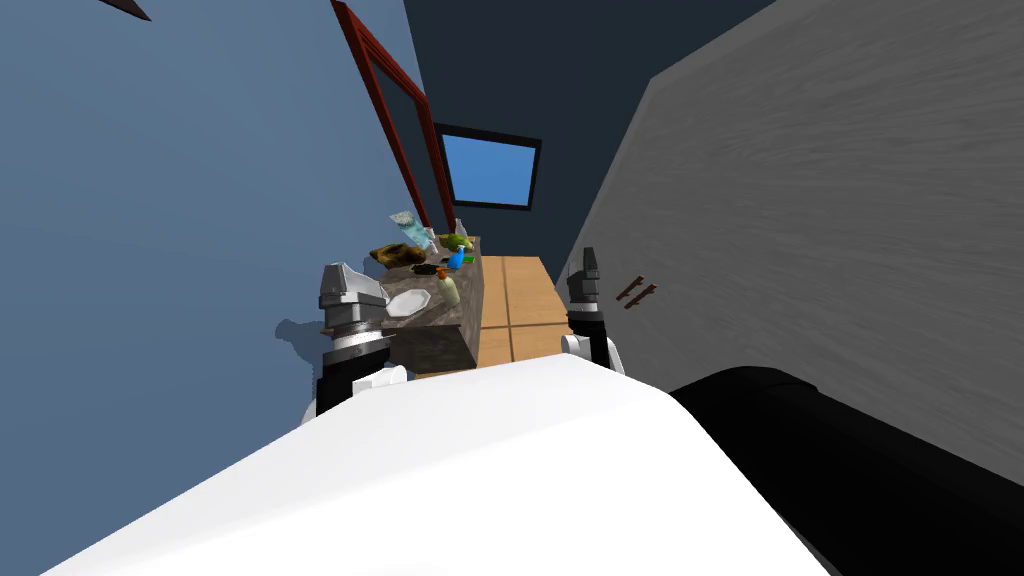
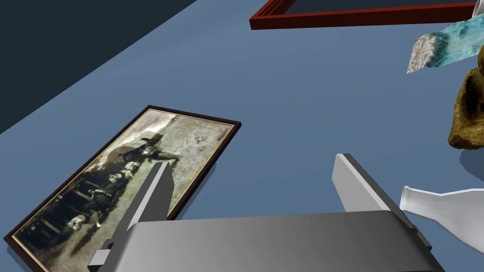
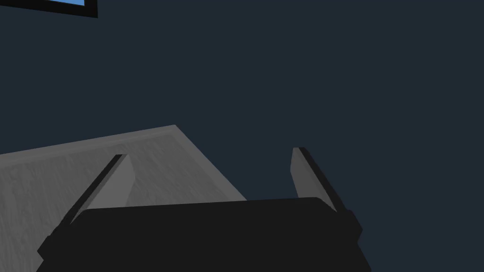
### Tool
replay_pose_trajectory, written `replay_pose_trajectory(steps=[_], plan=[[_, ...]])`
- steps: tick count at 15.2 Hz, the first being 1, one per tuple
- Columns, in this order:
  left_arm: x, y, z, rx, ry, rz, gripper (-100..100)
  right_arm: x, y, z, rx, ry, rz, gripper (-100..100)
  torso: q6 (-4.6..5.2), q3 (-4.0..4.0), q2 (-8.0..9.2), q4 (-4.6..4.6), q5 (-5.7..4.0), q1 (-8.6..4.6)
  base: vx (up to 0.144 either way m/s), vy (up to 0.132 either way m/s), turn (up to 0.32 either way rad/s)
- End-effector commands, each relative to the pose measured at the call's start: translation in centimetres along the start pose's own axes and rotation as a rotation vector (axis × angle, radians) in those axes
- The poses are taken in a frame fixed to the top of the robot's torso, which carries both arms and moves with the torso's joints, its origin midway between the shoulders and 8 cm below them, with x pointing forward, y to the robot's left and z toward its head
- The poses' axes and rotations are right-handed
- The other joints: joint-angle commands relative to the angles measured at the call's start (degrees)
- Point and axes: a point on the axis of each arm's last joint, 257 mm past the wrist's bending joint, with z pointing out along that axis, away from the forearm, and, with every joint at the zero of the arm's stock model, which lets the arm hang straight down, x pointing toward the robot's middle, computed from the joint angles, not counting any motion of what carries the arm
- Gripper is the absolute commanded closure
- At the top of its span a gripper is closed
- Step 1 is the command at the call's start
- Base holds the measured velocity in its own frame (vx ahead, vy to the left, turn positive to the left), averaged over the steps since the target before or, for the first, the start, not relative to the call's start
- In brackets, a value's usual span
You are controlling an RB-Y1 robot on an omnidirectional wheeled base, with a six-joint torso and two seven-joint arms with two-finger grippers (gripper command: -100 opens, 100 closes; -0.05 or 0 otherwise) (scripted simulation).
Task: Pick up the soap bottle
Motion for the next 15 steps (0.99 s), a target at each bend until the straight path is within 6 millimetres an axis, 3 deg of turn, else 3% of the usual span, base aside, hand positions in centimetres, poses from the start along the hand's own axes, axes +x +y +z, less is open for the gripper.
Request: replay_pose_trajectory(steps=[1,5,15], plan=[[0.3,0.1,0.1,-0.005,0.034,0.016,-100,0.0,0.0,0.0,0.0,0.0,0.0,0,0.0,0.0,0.0,0.0,0.0,0.0,0.001,-0.011,0.007],[0.9,0.6,0.5,-0.03,0.098,0.043,-100,0.0,0.0,0.0,0.0,0.0,0.0,0,0.0,-0.01,-0.02,0.0,-0.03,-0.13,0.005,-0.038,0.017],[1.3,2.7,1.3,-0.147,0.161,0.05,-100,0.0,0.0,0.0,0.0,0.0,0.0,0,0.0,-0.03,-0.04,-0.01,-0.07,-0.32,0.006,-0.08,0.028]])
